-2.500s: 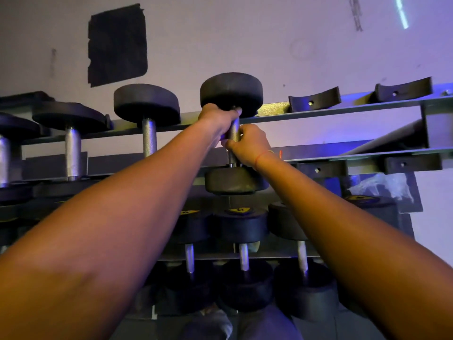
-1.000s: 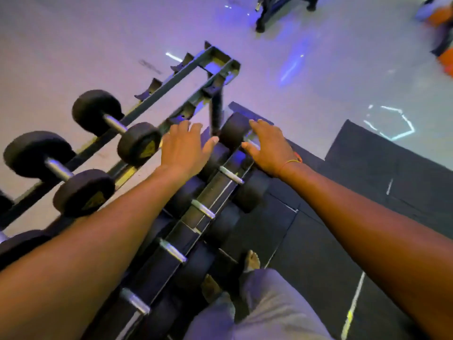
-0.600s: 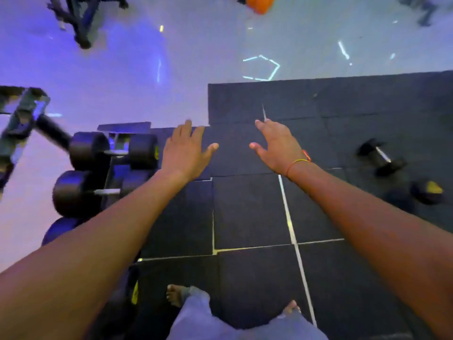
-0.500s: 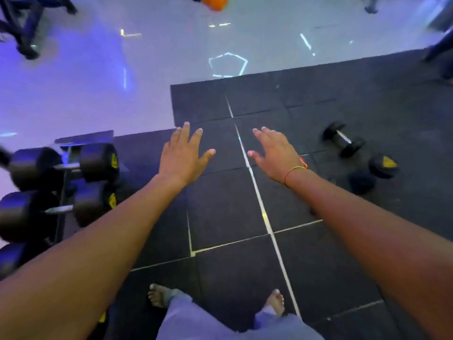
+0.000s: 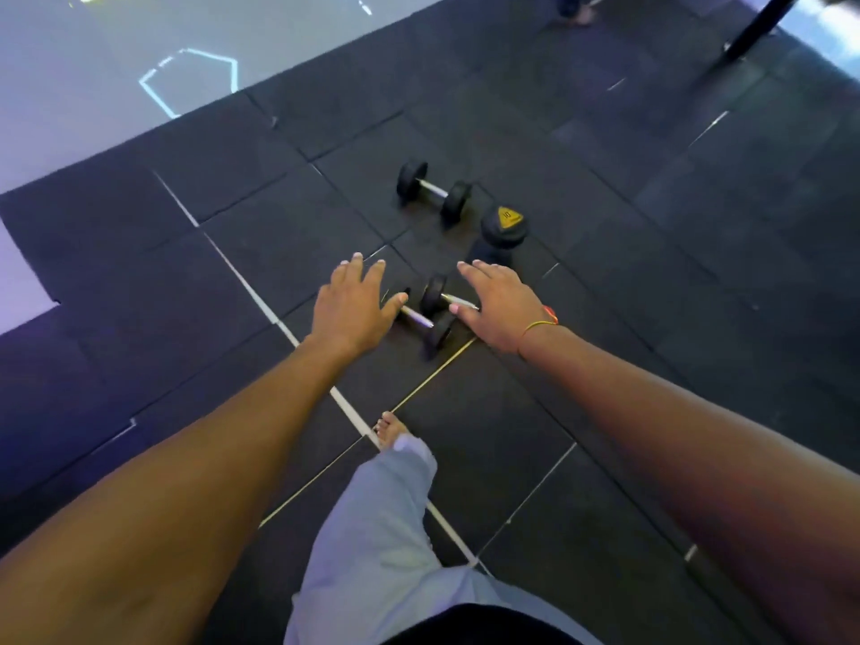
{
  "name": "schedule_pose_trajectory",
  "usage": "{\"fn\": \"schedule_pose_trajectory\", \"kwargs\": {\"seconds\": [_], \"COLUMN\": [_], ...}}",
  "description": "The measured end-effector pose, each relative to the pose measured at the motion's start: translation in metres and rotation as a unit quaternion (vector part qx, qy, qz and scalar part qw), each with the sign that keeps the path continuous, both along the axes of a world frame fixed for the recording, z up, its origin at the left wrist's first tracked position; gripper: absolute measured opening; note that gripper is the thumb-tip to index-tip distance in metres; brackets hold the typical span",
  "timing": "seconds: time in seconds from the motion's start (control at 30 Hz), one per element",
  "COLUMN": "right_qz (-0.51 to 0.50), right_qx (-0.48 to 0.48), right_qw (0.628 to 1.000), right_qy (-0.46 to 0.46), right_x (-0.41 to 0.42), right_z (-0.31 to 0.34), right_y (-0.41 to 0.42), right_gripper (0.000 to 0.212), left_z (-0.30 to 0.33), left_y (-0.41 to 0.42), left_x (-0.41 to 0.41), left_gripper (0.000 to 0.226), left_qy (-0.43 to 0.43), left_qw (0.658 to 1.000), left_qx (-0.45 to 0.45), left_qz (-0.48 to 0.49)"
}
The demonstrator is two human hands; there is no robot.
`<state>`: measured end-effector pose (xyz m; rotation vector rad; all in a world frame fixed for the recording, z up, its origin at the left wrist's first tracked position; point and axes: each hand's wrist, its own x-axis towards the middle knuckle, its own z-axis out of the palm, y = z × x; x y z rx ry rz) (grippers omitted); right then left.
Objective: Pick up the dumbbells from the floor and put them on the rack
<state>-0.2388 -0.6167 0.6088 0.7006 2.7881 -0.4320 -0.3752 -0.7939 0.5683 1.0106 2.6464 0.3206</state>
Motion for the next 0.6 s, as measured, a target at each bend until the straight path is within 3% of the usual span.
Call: {"fn": "schedule_pose_trajectory", "kwargs": {"seconds": [0.4,0.6], "right_qz": [-0.020,0.045], "right_qx": [-0.106,-0.154], "right_qw": [0.991,0.976], "right_qy": [-0.077,-0.149], "right_x": [-0.123,-0.153], "right_z": [-0.120,-0.200], "right_y": [0.138,0.177], "right_gripper": [0.066,0.055], "left_z": [-0.129,-0.184], "left_y": [0.144,0.166], "left_x": [-0.102,-0.111], "left_gripper": [0.068,0.064], "left_qy": [-0.128,-0.186], "left_qw": [0.987,0.966], "left_qx": [-0.089,-0.132], "left_qz": [0.043,0.122]}}
